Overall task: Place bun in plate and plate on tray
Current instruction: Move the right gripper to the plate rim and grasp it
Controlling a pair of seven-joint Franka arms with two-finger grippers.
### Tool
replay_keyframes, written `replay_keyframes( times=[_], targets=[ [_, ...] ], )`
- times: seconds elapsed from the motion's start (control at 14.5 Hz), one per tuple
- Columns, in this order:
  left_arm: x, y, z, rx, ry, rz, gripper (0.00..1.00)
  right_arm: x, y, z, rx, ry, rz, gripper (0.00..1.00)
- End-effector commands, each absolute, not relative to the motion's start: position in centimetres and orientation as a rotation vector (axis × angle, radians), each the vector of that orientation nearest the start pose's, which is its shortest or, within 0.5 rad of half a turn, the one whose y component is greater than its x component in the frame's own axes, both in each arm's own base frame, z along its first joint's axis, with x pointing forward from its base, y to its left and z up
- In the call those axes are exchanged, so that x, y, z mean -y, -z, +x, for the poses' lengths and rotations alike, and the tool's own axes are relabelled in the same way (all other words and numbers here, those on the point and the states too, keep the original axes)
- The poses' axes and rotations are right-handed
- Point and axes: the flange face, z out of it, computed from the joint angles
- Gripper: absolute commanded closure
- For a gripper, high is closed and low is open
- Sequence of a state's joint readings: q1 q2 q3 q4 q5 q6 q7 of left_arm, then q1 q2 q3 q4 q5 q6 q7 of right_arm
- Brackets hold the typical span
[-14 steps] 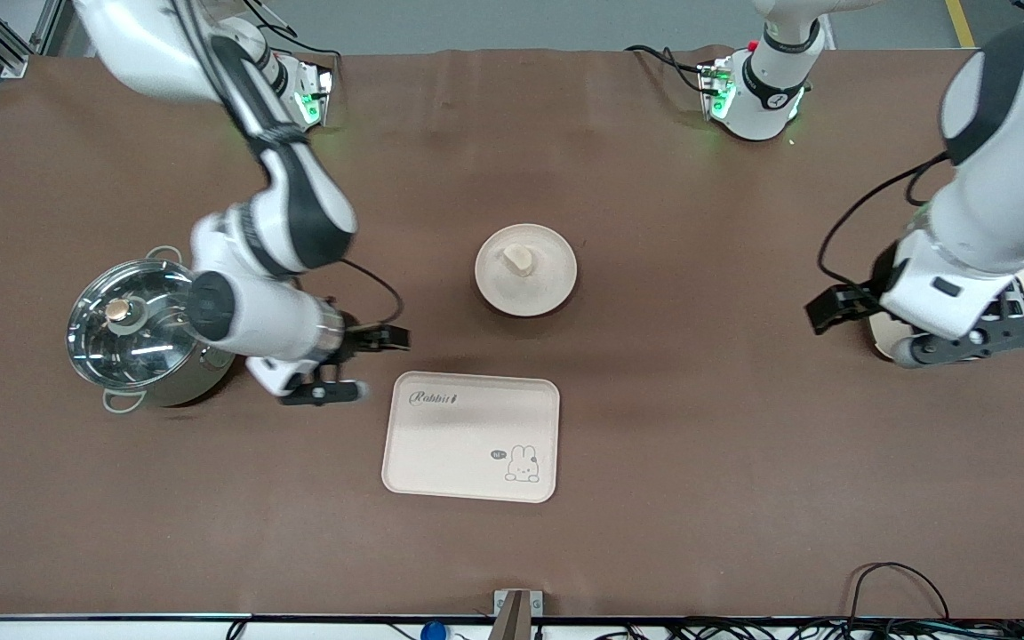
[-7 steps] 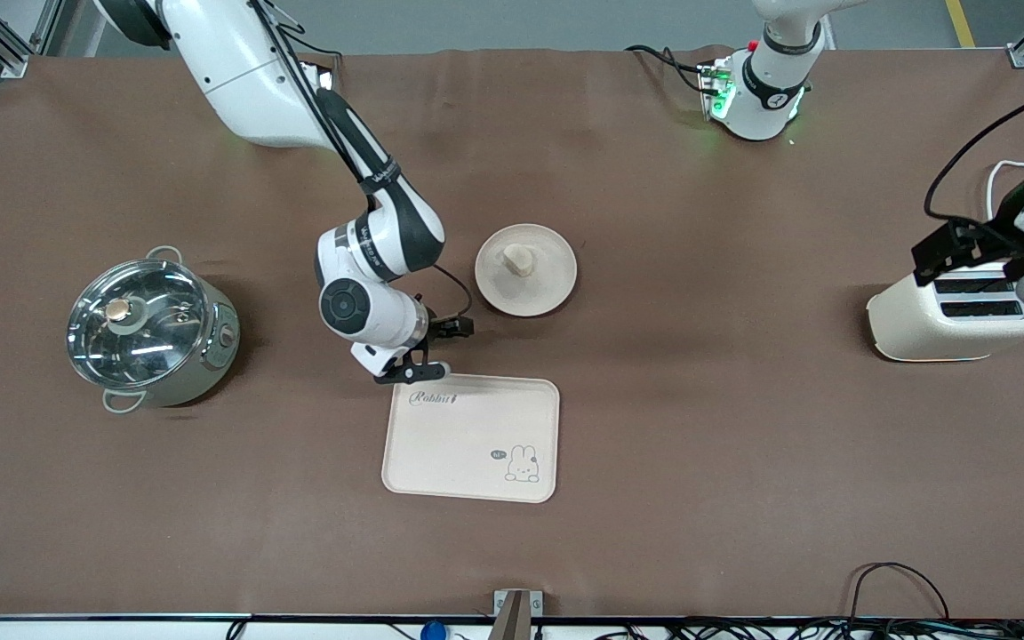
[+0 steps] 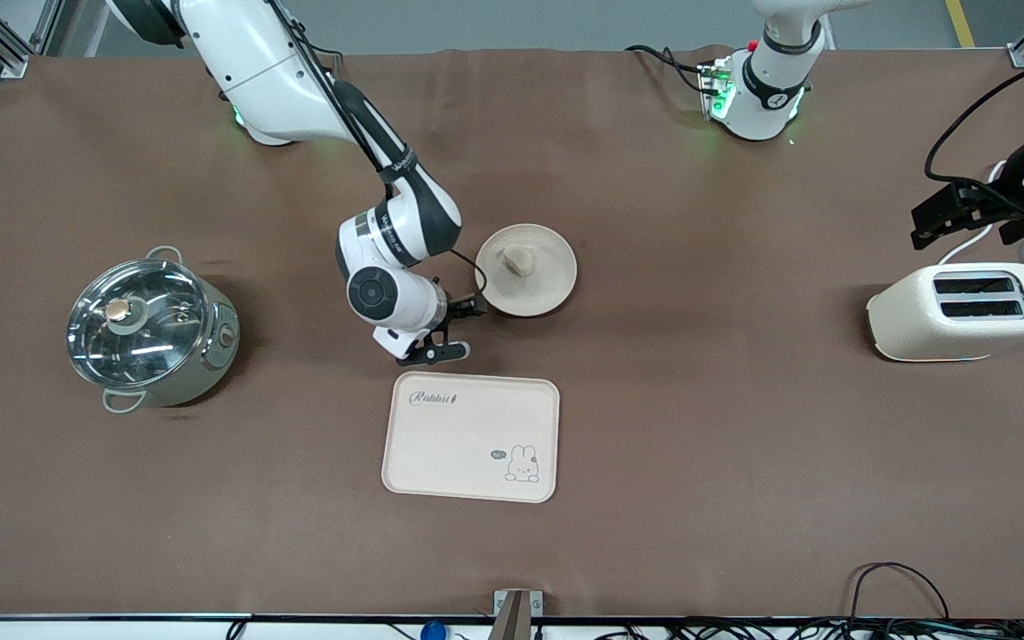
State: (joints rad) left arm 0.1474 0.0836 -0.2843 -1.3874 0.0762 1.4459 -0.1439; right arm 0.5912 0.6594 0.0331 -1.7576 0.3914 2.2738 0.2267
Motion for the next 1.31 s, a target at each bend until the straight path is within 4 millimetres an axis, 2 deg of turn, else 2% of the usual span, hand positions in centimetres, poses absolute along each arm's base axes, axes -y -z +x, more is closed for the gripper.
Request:
replay_keyframes(
  times=[0.0,0.14,0.41,0.55,0.76,0.9,1.1,1.24],
  targets=[
    [5.7,-65.2,53.5,0.032,-0.002,-3.107,0.00,-38.6,-19.3,51.1,0.180,-0.376,-2.884,0.05],
    [5.5,-64.7,52.7,0.063,-0.009,-3.122,0.00,-38.7,-19.5,51.1,0.229,-0.369,-2.877,0.05],
    [5.5,-64.2,53.1,0.068,-0.024,-3.125,0.00,-41.8,-19.9,48.6,0.312,-0.370,-2.866,0.05],
    [5.4,-64.0,53.3,0.075,-0.029,-3.126,0.00,-42.0,-19.8,48.4,0.318,-0.371,-2.867,0.12],
    [5.7,-63.0,54.1,0.070,-0.055,-3.124,0.00,-41.7,-18.9,48.1,0.307,-0.342,-2.874,0.28],
    [5.6,-63.0,54.2,0.070,-0.043,-3.125,0.00,-42.3,-18.1,47.2,0.318,-0.298,-2.879,0.42],
    [6.1,-63.3,54.3,0.058,-0.034,-3.128,0.00,-42.2,-18.3,47.2,0.306,-0.311,-2.881,0.73],
    [5.8,-62.1,55.1,0.063,-0.064,-3.126,0.00,-42.6,-18.4,47.0,0.266,-0.317,-2.880,0.93]
  ],
)
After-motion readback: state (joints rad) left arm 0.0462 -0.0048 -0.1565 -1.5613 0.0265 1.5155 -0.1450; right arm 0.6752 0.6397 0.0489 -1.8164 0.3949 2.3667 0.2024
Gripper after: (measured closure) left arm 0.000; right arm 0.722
